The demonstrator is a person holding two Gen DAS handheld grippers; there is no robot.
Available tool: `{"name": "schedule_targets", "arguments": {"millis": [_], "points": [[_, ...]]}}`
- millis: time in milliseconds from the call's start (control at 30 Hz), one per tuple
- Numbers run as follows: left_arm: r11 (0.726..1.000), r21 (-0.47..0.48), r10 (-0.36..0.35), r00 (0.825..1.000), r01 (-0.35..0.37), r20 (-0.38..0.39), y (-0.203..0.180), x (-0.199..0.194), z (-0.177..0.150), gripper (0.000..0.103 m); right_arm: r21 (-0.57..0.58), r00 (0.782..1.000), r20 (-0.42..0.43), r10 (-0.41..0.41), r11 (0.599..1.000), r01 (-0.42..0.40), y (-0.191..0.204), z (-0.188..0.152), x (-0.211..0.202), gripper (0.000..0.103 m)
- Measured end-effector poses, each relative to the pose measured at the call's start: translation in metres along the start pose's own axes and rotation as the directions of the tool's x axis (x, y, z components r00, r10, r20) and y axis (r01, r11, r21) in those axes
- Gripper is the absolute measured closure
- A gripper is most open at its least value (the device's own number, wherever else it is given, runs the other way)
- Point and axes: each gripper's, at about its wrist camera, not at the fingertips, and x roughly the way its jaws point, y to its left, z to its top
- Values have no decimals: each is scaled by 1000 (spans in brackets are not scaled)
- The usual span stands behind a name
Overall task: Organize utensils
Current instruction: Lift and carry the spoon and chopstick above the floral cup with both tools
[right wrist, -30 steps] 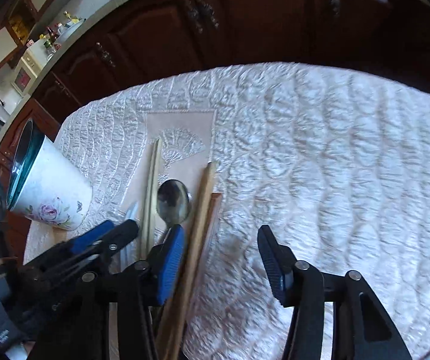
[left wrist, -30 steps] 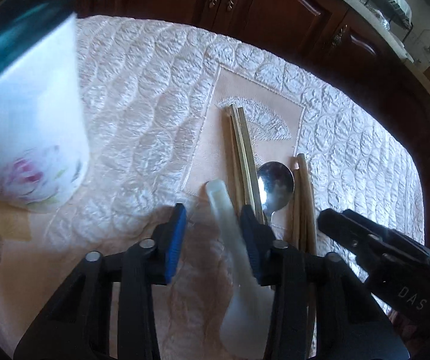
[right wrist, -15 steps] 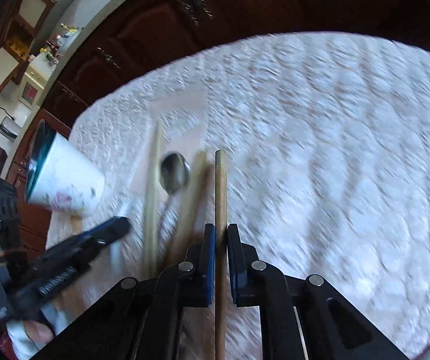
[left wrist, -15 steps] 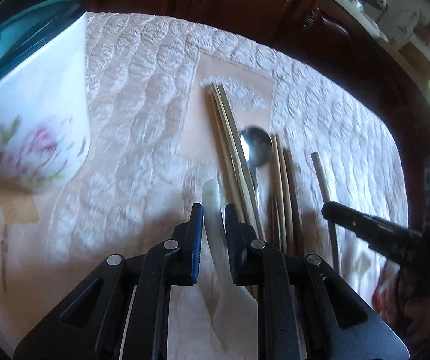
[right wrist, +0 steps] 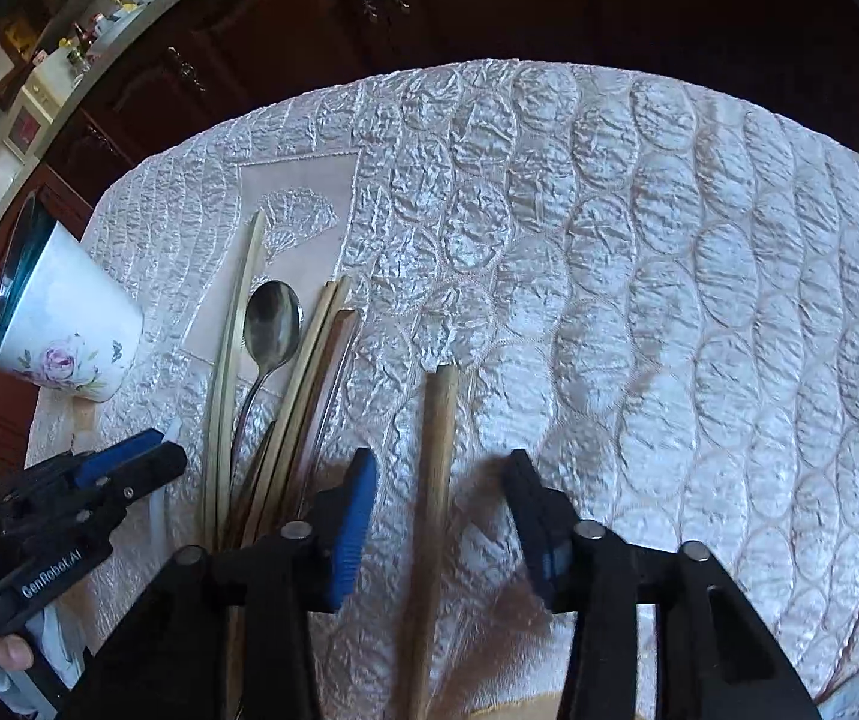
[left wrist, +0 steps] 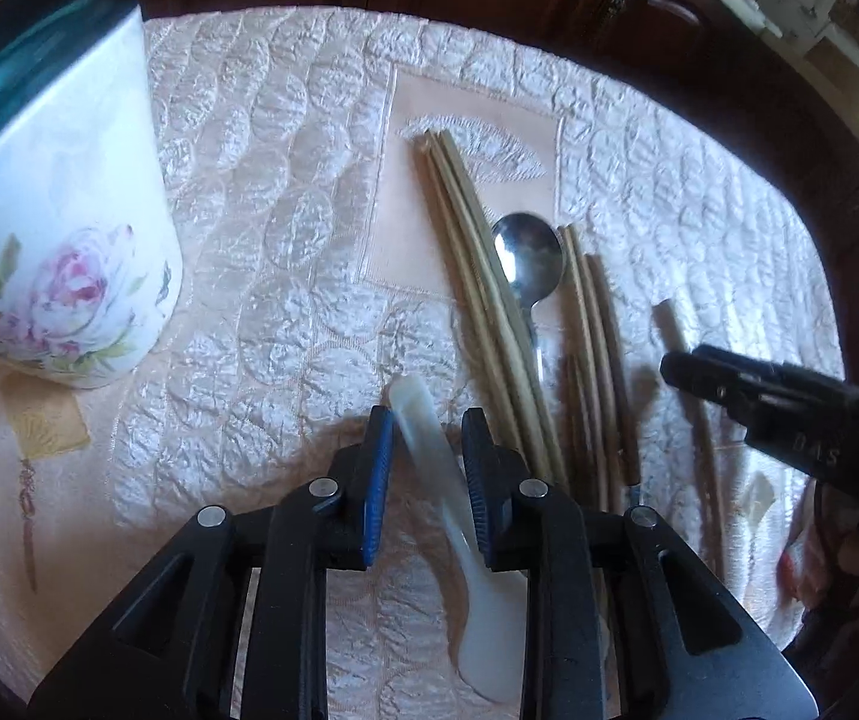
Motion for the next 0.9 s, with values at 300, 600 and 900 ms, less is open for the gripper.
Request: {"name": "schedule_targets", "arguments": {"millis": [300, 600, 900], "points": [[996, -14, -90, 995, 90, 48, 11, -28, 0, 93, 17, 993, 77, 87, 996, -89, 6, 14, -20, 96], [986, 43, -164, 967, 158, 193, 16, -110, -9, 95, -60, 962, 223, 158, 987, -148, 26, 0, -112, 96], [990, 83, -135, 944, 115, 300, 23, -176, -8, 97, -194, 923, 328, 203, 970, -144, 83, 9, -175, 96]]}}
